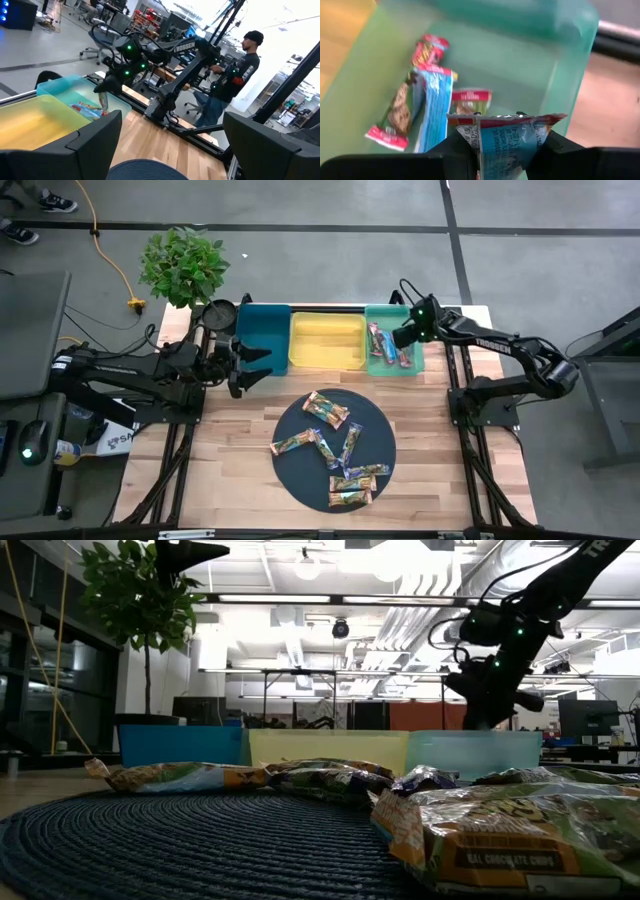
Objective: Pick and place Granola Bars by type
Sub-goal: Put the red granola bar into the green bin
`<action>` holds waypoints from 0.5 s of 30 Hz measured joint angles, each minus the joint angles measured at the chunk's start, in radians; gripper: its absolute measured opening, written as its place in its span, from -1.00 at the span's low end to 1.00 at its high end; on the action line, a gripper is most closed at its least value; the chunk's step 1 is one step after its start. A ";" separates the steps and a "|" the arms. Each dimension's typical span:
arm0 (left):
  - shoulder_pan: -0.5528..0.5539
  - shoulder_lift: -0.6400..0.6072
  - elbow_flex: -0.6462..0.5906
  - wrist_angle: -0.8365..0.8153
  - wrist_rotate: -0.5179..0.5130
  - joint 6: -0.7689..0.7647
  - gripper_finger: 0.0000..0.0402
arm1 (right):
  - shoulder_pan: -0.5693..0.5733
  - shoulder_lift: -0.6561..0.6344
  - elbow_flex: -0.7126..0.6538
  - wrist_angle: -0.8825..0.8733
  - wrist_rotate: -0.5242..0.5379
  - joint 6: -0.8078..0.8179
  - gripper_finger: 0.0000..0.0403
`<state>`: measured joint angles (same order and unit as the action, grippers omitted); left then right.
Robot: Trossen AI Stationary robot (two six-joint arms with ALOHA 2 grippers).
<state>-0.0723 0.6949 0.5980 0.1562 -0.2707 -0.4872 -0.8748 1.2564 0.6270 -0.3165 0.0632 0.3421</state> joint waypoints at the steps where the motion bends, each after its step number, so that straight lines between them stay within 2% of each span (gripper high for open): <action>1: 0.000 0.000 0.000 0.000 0.000 0.001 0.71 | -0.003 0.000 0.000 -0.009 -0.014 0.000 -0.49; 10: 0.000 0.000 0.000 0.000 -0.003 0.003 0.71 | -0.002 0.000 0.000 -0.008 -0.043 -0.009 -0.47; 15: 0.000 0.000 0.000 0.000 -0.003 0.003 0.71 | -0.002 0.000 0.000 -0.004 -0.052 -0.034 -0.33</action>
<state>-0.0727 0.6949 0.5980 0.1562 -0.2733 -0.4839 -0.8772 1.2564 0.6270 -0.3202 0.0116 0.3077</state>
